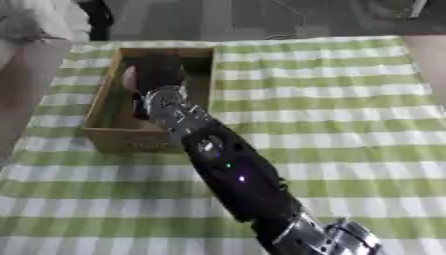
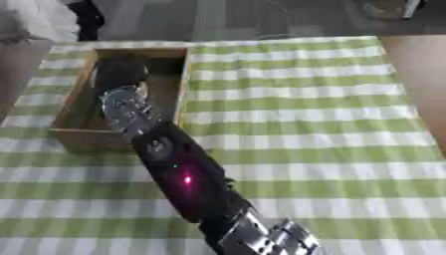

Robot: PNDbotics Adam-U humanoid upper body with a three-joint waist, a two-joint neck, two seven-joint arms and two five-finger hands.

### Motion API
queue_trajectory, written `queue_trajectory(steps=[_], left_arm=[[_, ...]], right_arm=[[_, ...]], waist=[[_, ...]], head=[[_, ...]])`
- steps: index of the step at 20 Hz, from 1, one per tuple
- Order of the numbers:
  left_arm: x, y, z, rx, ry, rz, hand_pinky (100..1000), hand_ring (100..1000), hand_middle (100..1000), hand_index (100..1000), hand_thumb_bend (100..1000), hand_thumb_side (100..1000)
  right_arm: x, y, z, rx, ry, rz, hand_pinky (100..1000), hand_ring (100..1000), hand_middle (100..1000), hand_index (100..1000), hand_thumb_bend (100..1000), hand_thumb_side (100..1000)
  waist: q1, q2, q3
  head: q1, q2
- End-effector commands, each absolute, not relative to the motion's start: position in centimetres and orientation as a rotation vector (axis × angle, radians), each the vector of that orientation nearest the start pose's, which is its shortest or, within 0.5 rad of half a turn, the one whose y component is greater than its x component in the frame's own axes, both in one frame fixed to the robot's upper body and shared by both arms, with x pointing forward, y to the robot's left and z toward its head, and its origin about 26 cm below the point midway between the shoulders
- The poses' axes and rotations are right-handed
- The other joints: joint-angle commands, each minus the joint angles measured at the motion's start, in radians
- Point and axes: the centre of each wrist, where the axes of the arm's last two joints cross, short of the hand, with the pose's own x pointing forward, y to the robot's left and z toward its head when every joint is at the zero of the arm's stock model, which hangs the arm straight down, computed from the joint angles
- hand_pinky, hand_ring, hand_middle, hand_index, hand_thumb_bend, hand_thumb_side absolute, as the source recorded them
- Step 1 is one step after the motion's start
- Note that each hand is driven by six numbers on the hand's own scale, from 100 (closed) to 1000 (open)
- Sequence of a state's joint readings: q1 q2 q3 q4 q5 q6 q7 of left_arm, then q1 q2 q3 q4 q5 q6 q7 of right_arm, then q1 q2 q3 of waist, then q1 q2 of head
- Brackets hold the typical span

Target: Pick up objects on the table and place them in the box.

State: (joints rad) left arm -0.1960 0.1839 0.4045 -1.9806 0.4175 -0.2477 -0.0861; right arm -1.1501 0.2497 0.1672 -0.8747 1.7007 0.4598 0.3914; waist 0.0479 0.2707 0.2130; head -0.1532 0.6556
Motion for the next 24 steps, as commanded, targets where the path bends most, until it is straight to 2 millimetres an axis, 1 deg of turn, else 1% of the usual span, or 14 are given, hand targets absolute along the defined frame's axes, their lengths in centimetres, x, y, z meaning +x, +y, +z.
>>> queue_trajectory(steps=[1, 2, 3, 4, 5, 6, 11, 18, 22, 24], left_arm=[[27.3, 35.0, 18.0, -0.003, -2.527, 0.199, 547, 496, 545, 811, 100, 924], [27.3, 35.0, 18.0, -0.003, -2.527, 0.199, 547, 496, 545, 812, 100, 924], [27.3, 35.0, 18.0, -0.004, -2.527, 0.199, 547, 496, 545, 812, 100, 924], [27.3, 35.0, 18.0, -0.005, -2.526, 0.199, 547, 496, 545, 812, 100, 924], [27.3, 35.0, 18.0, -0.005, -2.526, 0.200, 547, 496, 545, 812, 100, 924], [27.3, 35.0, 18.0, -0.005, -2.525, 0.200, 547, 496, 545, 811, 100, 924], [27.3, 35.0, 18.0, -0.006, -2.524, 0.199, 547, 496, 545, 811, 100, 924], [27.3, 35.0, 18.0, -0.005, -2.521, 0.200, 547, 497, 546, 811, 100, 922], [27.3, 35.0, 18.0, -0.004, -2.522, 0.200, 547, 497, 546, 811, 100, 920], [27.2, 35.0, 18.0, -0.002, -2.521, 0.202, 548, 498, 546, 811, 100, 919]], right_arm=[[42.1, 5.6, 21.6, -1.292, -1.307, 1.360, 843, 898, 756, 930, 100, 729], [42.1, 5.7, 21.6, -1.297, -1.293, 1.352, 847, 904, 766, 939, 120, 768], [42.1, 5.7, 21.6, -1.304, -1.280, 1.346, 847, 905, 768, 942, 147, 780], [42.2, 5.7, 21.7, -1.315, -1.269, 1.340, 848, 907, 774, 954, 215, 807], [42.2, 5.7, 21.8, -1.326, -1.262, 1.333, 847, 908, 777, 965, 255, 818], [42.2, 5.7, 21.9, -1.338, -1.255, 1.327, 847, 908, 779, 969, 260, 822], [42.2, 5.6, 22.4, -1.382, -1.234, 1.301, 846, 909, 789, 996, 378, 850], [42.1, 5.5, 23.2, -1.414, -1.234, 1.276, 845, 904, 784, 991, 384, 853], [41.8, 5.3, 24.5, -1.438, -1.282, 1.245, 841, 892, 770, 983, 390, 876], [41.5, 5.1, 25.4, -1.451, -1.320, 1.223, 841, 889, 766, 981, 376, 886]], waist=[[0.006, -0.018, 0.005], [0.006, -0.019, 0.006], [0.006, -0.019, 0.006], [0.006, -0.019, 0.007], [0.006, -0.019, 0.007], [0.006, -0.019, 0.006], [0.006, -0.021, 0.005], [0.006, -0.028, 0.003], [0.006, -0.032, 0.002], [0.006, -0.034, 0.001]], head=[[-0.004, -0.013], [-0.005, -0.013], [-0.005, -0.013], [-0.005, -0.013], [-0.005, -0.013], [-0.005, -0.012], [-0.005, -0.011], [-0.006, -0.011], [-0.004, -0.011], [-0.003, -0.010]])
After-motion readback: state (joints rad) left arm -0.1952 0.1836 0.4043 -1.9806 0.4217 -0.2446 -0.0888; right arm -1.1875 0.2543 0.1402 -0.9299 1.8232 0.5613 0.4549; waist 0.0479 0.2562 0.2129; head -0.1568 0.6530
